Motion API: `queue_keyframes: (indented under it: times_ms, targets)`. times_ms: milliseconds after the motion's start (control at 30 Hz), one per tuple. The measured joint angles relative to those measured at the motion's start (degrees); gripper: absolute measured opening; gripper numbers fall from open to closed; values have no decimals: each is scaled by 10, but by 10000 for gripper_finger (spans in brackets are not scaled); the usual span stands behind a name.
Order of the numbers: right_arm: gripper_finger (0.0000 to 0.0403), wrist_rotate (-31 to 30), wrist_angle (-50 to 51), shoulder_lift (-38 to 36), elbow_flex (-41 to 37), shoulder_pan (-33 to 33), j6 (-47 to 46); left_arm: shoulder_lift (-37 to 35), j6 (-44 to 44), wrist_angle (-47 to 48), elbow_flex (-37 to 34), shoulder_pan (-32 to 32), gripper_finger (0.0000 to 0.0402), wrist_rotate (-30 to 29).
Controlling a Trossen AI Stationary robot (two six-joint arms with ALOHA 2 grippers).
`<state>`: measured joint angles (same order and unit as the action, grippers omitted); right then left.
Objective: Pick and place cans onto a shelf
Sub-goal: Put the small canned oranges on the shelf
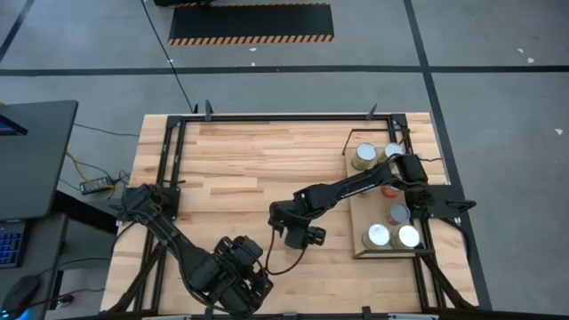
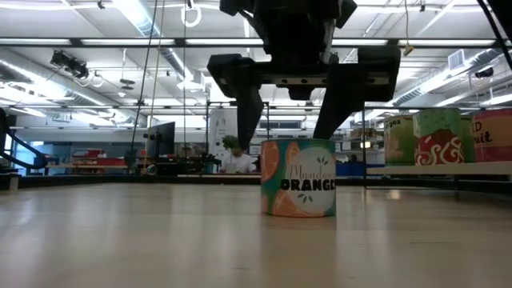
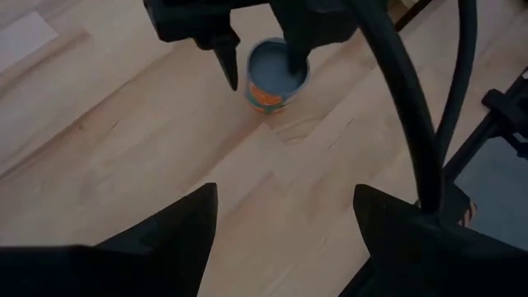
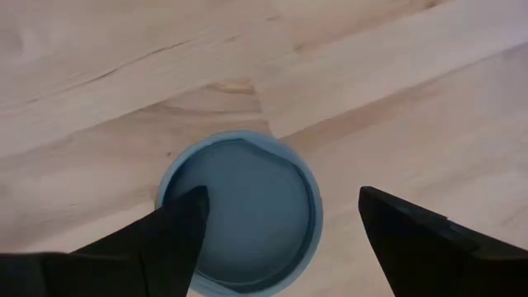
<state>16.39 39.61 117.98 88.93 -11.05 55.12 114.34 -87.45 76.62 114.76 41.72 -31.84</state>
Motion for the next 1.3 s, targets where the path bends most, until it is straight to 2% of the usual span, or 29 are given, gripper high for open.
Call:
queue_keyframes:
  times_ms: [100, 233, 433, 800, 967, 1167, 1300]
  targets:
    - [323, -5, -1, -1, 0, 2, -30, 0, 2, 5, 0, -2, 288, 0]
    - [323, -43, 5, -2, 0, 9, -105, 0, 14, 8, 0, -4, 288, -8]
    - [323, -72, 75, -6, 4, 22, -218, 0, 31, 10, 0, -7, 288, -17]
    - [323, -40, 171, -3, 98, 22, -198, 0, 55, 12, 0, -7, 288, -23]
    - [323, -88, 198, 1, 91, 32, -178, 0, 54, 12, 0, -7, 288, -23]
    - [323, -174, 221, 1, 82, 64, -247, 0, 56, 10, 0, -6, 288, -25]
    - [323, -176, 229, 1, 82, 84, -302, 0, 57, 11, 0, -6, 288, -33]
